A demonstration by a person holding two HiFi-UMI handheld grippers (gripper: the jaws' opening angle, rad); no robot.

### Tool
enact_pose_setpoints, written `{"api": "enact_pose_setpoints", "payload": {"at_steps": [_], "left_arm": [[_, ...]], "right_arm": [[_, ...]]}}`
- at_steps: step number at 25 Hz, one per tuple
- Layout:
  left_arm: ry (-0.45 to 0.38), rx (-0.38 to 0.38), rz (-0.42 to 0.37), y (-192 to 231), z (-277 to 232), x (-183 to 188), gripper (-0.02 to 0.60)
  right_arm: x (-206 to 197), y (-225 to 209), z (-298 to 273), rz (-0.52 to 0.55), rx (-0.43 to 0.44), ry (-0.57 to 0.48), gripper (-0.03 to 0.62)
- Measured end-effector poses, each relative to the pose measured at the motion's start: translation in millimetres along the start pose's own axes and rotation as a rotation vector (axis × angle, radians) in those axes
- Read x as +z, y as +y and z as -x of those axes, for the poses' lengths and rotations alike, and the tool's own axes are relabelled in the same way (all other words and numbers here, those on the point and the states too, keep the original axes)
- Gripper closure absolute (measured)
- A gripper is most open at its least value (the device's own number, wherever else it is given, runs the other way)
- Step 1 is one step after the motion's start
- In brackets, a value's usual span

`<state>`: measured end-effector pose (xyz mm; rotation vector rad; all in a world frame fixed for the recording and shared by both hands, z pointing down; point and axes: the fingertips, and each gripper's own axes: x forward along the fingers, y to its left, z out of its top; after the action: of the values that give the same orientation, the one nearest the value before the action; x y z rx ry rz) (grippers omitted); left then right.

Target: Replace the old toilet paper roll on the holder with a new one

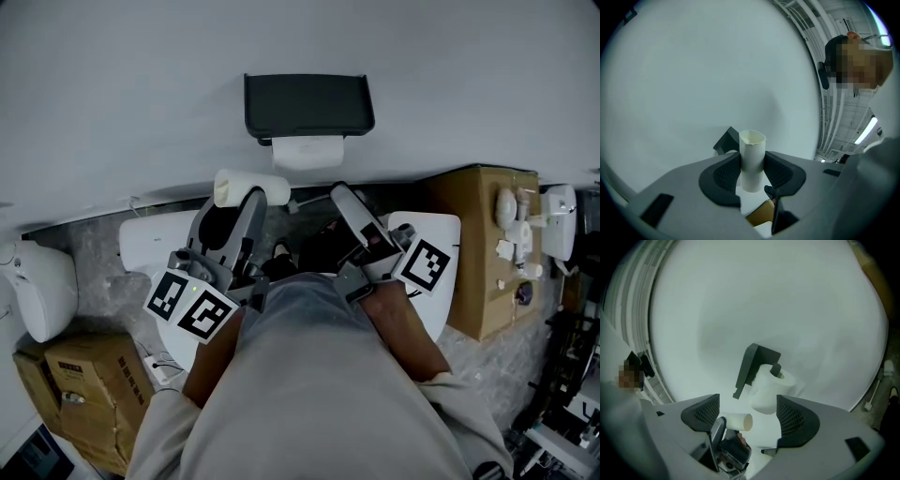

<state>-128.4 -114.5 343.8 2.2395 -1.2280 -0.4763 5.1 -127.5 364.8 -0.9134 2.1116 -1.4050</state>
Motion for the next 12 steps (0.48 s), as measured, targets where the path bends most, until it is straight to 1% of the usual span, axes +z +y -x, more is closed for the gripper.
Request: {"api": "enact_pose_setpoints", "payload": {"at_steps": [4, 10, 12], "left_arm": [[0.002, -0.009, -0.011, -5, -5, 1, 0.437], [-0.01, -0.02, -0.037, -12, -9, 9, 0.437], [-0.017, -0.026, -0.052, -17, -9, 14, 0.437]], "right_arm": [[3, 12, 1, 0.109, 0.011, 0.009, 0.238], [12, 24, 3, 0.281, -0.01, 0.005, 0.349], [13, 30, 4, 0.341, -0.012, 0.003, 0.399]]}}
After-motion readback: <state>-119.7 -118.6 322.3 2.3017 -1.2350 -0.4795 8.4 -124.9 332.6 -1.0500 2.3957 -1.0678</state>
